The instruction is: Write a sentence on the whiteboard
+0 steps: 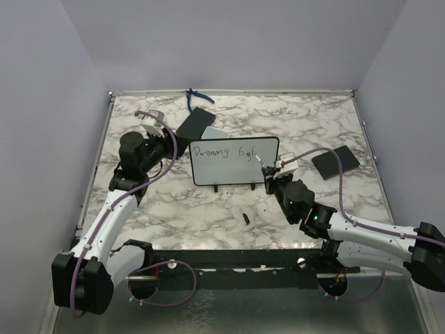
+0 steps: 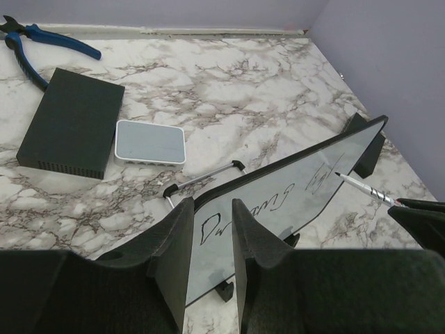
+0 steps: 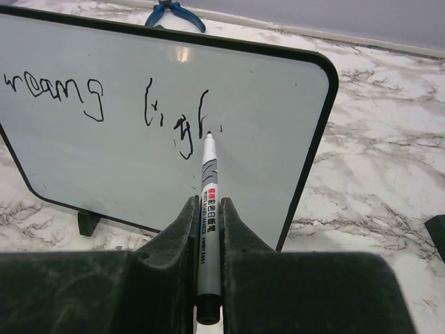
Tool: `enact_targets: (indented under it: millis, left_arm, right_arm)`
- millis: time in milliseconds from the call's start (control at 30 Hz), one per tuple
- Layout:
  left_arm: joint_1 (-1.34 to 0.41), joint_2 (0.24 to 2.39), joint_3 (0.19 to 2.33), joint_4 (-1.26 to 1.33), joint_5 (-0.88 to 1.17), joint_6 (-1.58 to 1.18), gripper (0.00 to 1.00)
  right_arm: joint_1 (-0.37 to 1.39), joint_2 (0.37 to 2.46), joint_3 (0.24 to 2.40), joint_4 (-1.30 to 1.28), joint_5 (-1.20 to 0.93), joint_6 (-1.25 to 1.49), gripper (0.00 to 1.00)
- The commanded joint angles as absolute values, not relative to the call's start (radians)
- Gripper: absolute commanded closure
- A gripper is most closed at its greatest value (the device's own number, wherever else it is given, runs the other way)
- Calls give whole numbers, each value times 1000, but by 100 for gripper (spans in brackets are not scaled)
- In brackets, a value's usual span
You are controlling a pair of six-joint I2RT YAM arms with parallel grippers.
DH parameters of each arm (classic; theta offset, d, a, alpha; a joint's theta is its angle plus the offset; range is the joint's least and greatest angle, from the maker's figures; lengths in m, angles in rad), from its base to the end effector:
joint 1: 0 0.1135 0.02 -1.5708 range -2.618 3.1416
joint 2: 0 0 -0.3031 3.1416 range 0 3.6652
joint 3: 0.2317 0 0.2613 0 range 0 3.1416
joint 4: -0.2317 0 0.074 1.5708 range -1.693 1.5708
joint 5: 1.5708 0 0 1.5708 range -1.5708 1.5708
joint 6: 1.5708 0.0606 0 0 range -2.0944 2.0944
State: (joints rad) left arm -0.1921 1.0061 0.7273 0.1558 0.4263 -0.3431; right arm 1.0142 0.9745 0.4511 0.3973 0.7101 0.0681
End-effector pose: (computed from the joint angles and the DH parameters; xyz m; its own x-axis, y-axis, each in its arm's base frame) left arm 0.2377 -0.0718 0.3414 -0.3074 -0.2522 -0.9175 0.5026 0.7758 -0.3816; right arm 0.1493 0.1651 0.2741 -0.0869 -0.0419 -0.9953 -0.2969 0.9548 -0.0143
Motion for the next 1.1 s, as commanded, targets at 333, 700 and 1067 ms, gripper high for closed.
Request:
enact_targets:
  millis: [333,700,1067]
  left_arm:
    - [-197,989,716,178,426,-338,70]
    - [-196,991,715,178,428,-338,70]
    - [-196,989,714,178,428,-338,70]
  right_arm:
    - [1011,1014,469,471,702,16,100]
    - [1011,1021,472,498,712,9,99]
    - [1011,1016,470,520,753,-22,100]
